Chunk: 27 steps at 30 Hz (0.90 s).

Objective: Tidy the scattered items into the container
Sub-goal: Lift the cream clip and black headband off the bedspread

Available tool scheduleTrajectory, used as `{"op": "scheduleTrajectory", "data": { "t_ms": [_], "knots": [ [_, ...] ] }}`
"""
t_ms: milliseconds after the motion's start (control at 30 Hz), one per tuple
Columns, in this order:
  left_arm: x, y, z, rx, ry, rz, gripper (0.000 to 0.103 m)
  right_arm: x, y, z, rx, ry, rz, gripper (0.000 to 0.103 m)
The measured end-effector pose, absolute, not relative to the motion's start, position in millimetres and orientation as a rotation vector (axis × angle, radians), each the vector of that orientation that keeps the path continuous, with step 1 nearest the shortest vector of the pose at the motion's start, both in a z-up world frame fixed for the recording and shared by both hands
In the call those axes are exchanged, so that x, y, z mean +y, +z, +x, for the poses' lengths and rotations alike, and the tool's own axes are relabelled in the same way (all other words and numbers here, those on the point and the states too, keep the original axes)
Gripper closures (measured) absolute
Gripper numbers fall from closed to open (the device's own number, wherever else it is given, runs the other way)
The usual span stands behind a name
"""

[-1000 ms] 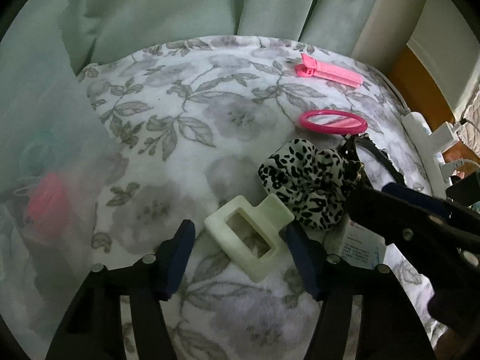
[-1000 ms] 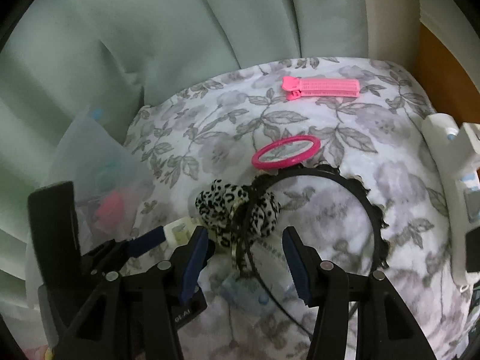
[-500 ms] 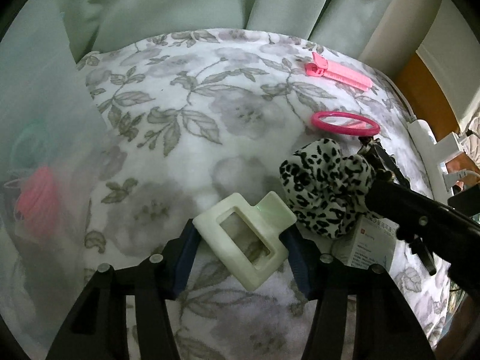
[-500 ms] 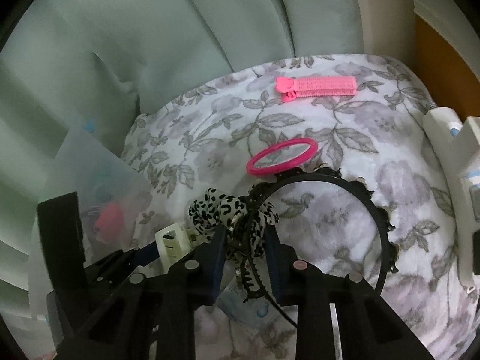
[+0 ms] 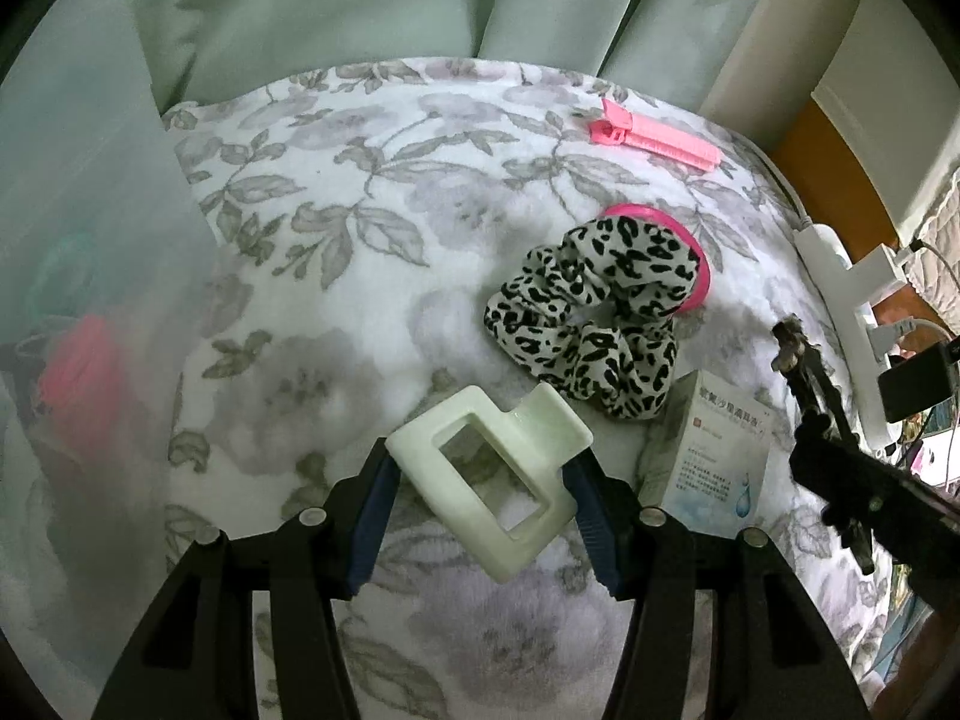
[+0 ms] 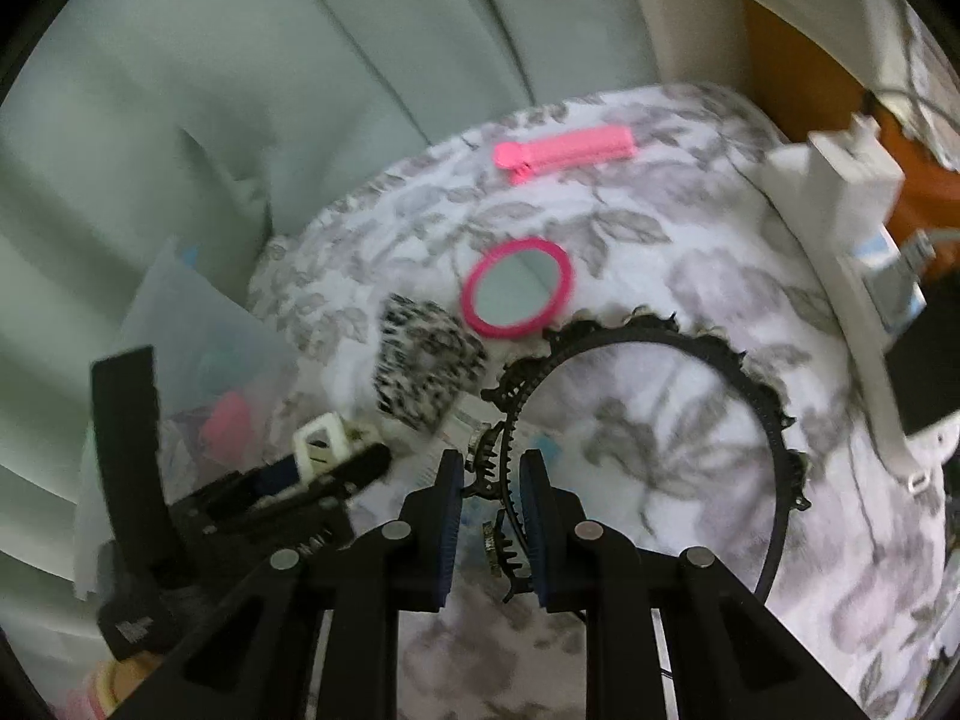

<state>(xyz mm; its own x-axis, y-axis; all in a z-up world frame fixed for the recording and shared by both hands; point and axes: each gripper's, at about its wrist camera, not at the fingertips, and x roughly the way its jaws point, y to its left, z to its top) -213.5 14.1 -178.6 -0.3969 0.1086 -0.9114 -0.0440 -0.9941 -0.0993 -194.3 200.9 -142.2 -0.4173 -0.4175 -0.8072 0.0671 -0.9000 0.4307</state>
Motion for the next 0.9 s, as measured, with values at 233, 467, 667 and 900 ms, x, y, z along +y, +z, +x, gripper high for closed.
{"op": "scheduleTrajectory", "data": {
  "t_ms": [233, 467, 667, 900],
  "knots": [
    [16.4, -184.0, -217.2, -0.079, 2.541, -1.685, 0.045, 197.0, -159.1, -198.9, -0.488, -2.329, 1.557, 0.082],
    [19.2, -185.5, -221.9, -0.056, 2.543, -1.683, 0.045, 198.2, -164.0, -200.8, -0.531, -2.314, 1.558, 0.082],
    [17.3, -179.2, -216.9, -0.065, 2.549, -1.671, 0.045, 201.7, -150.8, -196.1, -0.538, -2.351, 1.509, 0.083],
    [17.7, -150.6, -202.5, -0.075, 2.581, -1.597, 0.045, 208.3, -121.0, -184.1, -0.556, -2.399, 1.421, 0.084]
  ]
}}
